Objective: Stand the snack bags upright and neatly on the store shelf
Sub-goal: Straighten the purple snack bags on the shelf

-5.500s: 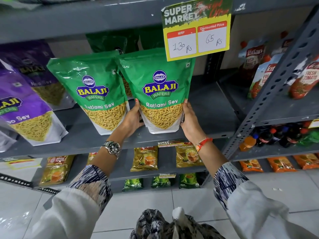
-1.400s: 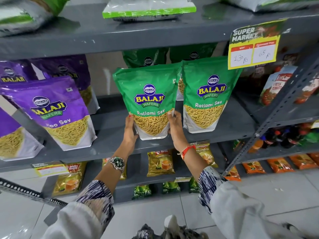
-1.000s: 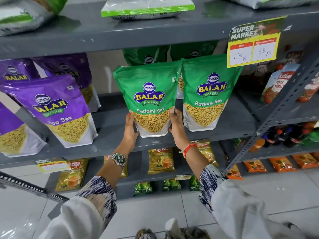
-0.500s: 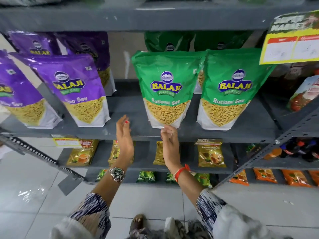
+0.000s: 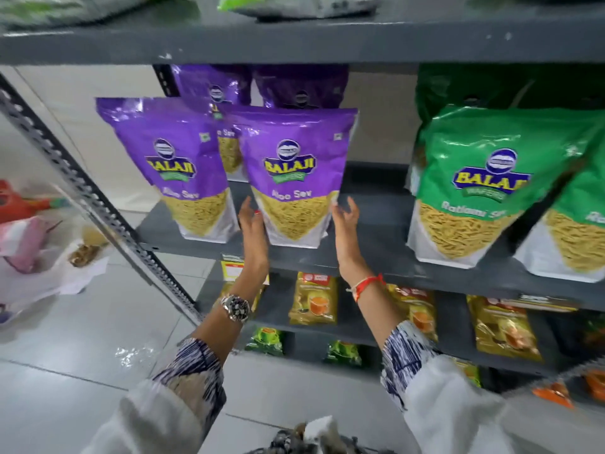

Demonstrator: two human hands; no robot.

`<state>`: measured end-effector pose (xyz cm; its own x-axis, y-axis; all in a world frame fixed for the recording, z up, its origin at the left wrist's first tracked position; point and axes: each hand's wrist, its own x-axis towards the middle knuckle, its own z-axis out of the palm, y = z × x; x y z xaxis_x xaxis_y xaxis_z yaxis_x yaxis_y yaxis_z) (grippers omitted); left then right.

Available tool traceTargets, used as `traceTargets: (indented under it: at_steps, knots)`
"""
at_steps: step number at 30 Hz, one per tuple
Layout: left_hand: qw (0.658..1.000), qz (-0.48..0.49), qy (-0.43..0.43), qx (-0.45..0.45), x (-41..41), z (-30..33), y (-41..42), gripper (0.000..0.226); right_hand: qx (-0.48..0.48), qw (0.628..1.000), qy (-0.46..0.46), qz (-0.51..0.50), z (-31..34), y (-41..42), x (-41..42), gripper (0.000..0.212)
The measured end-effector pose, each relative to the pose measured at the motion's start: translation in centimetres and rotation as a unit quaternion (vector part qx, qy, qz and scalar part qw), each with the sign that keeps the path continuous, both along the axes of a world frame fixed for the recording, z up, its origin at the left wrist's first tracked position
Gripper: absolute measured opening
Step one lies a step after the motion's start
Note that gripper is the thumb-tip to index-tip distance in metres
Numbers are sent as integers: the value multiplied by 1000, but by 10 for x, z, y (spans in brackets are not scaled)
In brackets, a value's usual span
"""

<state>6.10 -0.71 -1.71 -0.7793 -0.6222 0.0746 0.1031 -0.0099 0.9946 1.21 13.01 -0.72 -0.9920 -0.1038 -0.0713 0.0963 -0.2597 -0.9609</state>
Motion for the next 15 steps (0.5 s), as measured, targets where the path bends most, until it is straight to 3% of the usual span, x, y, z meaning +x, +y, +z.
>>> traceTargets:
  at_steps: [3, 6, 15]
  knots:
    - [997, -69, -1, 33, -15, 12, -18, 47, -15, 1000, -11, 24, 1, -15, -5, 65]
    - [993, -99, -10, 60, -25, 22, -28, 48, 14, 999, -17, 31, -2, -24, -6, 56]
    - [990, -127, 18, 57, -12, 25, -40, 47, 39, 998, 8, 39, -5, -38, 0, 49]
